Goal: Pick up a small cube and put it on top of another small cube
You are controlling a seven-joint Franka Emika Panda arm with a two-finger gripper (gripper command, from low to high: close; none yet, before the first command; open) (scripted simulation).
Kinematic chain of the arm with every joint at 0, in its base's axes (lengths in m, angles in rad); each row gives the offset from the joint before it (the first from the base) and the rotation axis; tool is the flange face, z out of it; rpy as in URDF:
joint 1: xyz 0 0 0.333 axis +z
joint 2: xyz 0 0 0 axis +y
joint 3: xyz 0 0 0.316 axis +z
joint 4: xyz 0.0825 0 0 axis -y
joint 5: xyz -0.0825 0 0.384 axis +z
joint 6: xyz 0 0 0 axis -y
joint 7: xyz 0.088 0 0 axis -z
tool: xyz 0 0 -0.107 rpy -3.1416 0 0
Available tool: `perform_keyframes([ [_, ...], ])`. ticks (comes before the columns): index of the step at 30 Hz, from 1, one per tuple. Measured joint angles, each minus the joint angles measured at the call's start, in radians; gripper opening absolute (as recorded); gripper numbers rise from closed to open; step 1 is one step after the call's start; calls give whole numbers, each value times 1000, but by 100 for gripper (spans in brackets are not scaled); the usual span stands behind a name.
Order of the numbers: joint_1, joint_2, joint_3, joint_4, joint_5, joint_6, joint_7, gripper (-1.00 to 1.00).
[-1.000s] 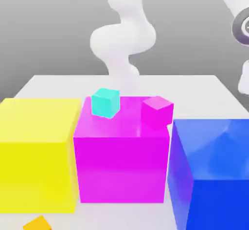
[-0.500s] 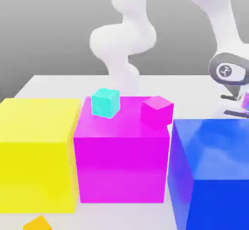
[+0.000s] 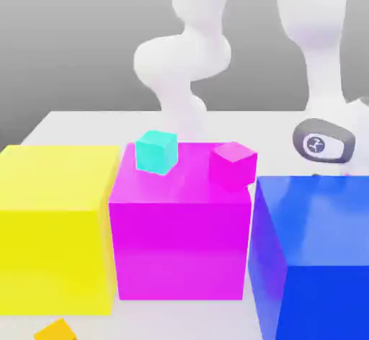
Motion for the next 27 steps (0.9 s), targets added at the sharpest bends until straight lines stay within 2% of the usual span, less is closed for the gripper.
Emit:
perform_keyframes([
  [3, -28, -103, 57, -19, 108, -76, -49, -100],
  [6, -35, -210, 99, -15, 294, -164, -104, -100],
  [9, -14, -323, 94, -3, 456, -268, -146, -100],
  [11, -23, -393, 65, 4, 503, -342, -210, -100],
  [17, -74, -587, -72, 16, 477, -555, -474, -100],
  [27, -177, -899, -289, 31, 289, -883, -846, -100],
])
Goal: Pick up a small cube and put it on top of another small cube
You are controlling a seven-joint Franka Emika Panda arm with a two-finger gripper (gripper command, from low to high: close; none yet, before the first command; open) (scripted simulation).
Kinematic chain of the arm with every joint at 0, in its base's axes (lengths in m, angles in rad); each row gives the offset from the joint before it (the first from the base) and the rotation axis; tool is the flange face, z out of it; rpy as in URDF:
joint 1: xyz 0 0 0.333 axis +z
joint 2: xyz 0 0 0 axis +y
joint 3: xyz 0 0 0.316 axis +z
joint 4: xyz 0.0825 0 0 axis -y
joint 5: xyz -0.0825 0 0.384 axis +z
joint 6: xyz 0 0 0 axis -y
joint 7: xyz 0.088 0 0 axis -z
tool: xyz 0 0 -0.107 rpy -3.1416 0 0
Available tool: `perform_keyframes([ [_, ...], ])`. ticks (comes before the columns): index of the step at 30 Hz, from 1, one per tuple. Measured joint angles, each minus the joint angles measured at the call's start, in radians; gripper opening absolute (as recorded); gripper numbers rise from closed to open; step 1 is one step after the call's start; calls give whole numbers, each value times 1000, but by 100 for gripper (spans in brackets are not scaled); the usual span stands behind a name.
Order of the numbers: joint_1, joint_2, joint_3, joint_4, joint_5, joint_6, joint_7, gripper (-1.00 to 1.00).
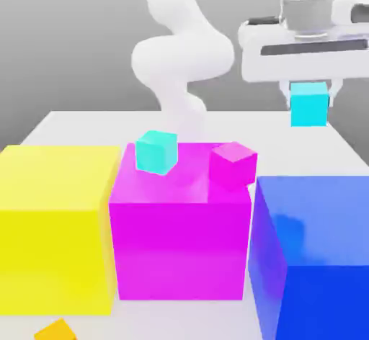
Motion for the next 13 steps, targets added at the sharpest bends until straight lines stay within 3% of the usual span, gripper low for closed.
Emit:
perform_keyframes([
  [5, -44, -4, -78, -12, -142, -16, -182, -100],
  [9, -49, 45, -104, -109, -174, 126, -207, -100],
  [10, -49, 53, -107, -125, -177, 150, -207, 100],
  [13, -49, 53, -107, -125, -177, 150, -207, 100],
])
